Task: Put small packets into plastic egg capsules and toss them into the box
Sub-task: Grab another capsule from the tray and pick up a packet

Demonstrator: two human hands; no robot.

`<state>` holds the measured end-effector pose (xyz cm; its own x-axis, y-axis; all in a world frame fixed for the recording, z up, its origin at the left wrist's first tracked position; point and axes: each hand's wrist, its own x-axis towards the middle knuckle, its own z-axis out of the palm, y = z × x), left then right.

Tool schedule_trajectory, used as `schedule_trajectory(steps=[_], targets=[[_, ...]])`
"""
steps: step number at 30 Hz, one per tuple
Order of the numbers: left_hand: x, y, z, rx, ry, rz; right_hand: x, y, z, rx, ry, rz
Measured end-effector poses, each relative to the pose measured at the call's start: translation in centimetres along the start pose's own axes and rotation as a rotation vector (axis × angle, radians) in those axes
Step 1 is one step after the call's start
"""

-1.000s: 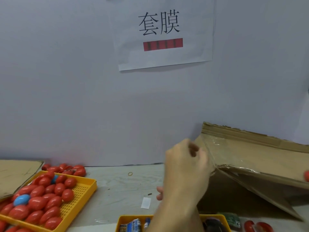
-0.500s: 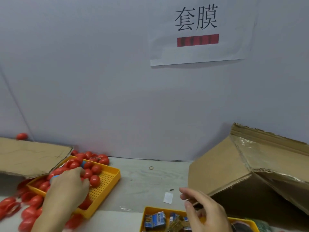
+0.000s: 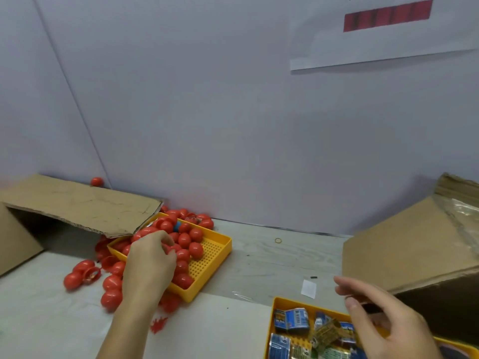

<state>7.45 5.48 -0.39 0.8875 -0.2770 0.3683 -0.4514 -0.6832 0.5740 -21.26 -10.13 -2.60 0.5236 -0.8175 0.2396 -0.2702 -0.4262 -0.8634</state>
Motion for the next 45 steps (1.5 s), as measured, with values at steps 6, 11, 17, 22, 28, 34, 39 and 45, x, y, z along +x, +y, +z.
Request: schedule_trajectory(steps=[6, 11, 17, 22, 28, 34, 39, 45], targets=[[0.3, 1.1, 1.1, 0.028, -0.118, 0.151, -0.1, -0.2, -0.1, -0.013, -0.004, -0.009], [1.3, 2.8, 3.0, 0.245, -0.217, 0.141, 0.0, -0.3, -0.1, -0.022, -0.022, -0.018], [1.0, 3.0, 4.6, 0.358, -0.173, 0.046, 0.5, 0.0, -0.6, -0.170, -0.171, -0.129], [-0.4, 4.3, 3.8, 0.284, -0.089, 0.098, 1.5, 0.3, -0.7, -0.313, -0.507, -0.244], [-2.2, 9.1, 1.4, 0.030, -0.070, 0.181, 1.8, 0.0, -0.5, -0.397, -0.497, -0.219], [-8.0, 15.2, -0.4, -0.405, -0.213, 0.124, 1.6, -0.2, -0.6, -0.423, -0.426, -0.214], [-13.2, 16.4, 2.2, -1.016, -0.446, -0.278, 1.5, 0.1, -1.1, -0.362, -0.416, -0.268], [-13.0, 14.4, 3.9, -1.255, -0.481, -0.515, 1.8, 0.1, -1.1, -0.371, -0.421, -0.257]])
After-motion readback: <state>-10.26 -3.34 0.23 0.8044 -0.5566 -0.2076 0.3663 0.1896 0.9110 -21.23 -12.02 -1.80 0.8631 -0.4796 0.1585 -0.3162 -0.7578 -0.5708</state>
